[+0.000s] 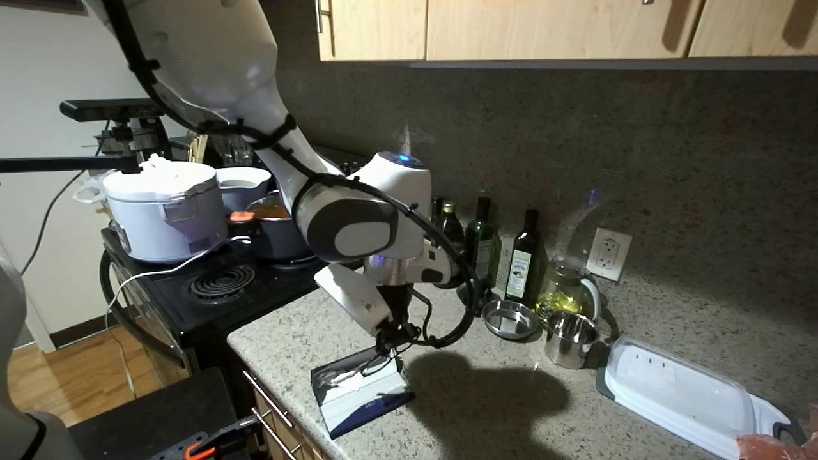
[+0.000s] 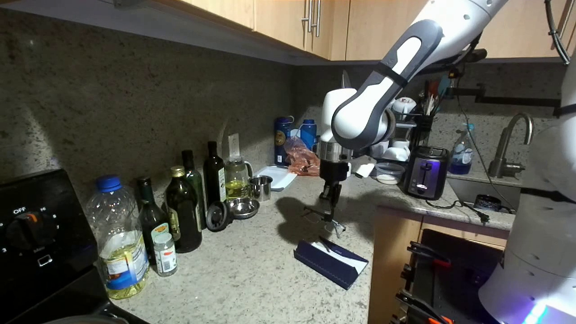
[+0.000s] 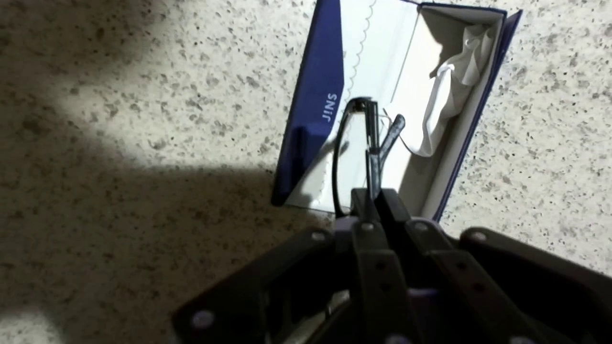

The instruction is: Take the eyeglasses out of its case and put them on the counter

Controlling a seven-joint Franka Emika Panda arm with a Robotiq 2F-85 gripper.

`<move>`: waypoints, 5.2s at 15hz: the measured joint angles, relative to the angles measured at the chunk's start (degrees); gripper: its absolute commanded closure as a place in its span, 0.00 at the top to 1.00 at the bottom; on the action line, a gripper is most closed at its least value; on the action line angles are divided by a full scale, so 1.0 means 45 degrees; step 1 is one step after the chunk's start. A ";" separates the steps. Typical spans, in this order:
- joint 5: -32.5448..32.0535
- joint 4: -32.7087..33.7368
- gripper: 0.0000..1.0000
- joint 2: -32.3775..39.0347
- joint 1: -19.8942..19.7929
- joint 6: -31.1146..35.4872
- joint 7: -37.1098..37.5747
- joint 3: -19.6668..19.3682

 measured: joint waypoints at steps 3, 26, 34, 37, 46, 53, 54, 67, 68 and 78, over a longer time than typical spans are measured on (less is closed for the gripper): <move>-0.0724 0.0033 0.02 -0.0484 0.0416 -0.0059 0.0482 0.0095; -0.8073 0.1705 0.02 0.1313 0.2335 -0.0337 0.5529 0.1548; -1.0218 0.2767 0.02 0.2343 0.3314 -0.0767 0.7853 0.1285; -1.0412 0.3002 0.07 0.2537 0.3495 -0.1049 0.8085 0.1247; -1.0412 0.3014 0.02 0.2593 0.3532 -0.1051 0.8068 0.1236; -1.1593 0.3158 0.02 0.2539 0.4459 -0.2216 0.9988 0.1347; -1.1766 0.3175 0.02 0.2539 0.4615 -0.2460 1.0385 0.1407; -1.3193 0.4216 0.02 0.3807 0.5756 -0.5389 1.4362 0.2315; -1.3194 0.4396 0.02 0.4080 0.5791 -0.5530 1.4398 0.2320; -1.3202 0.5816 0.02 0.6041 0.6066 -0.6146 1.4765 0.2243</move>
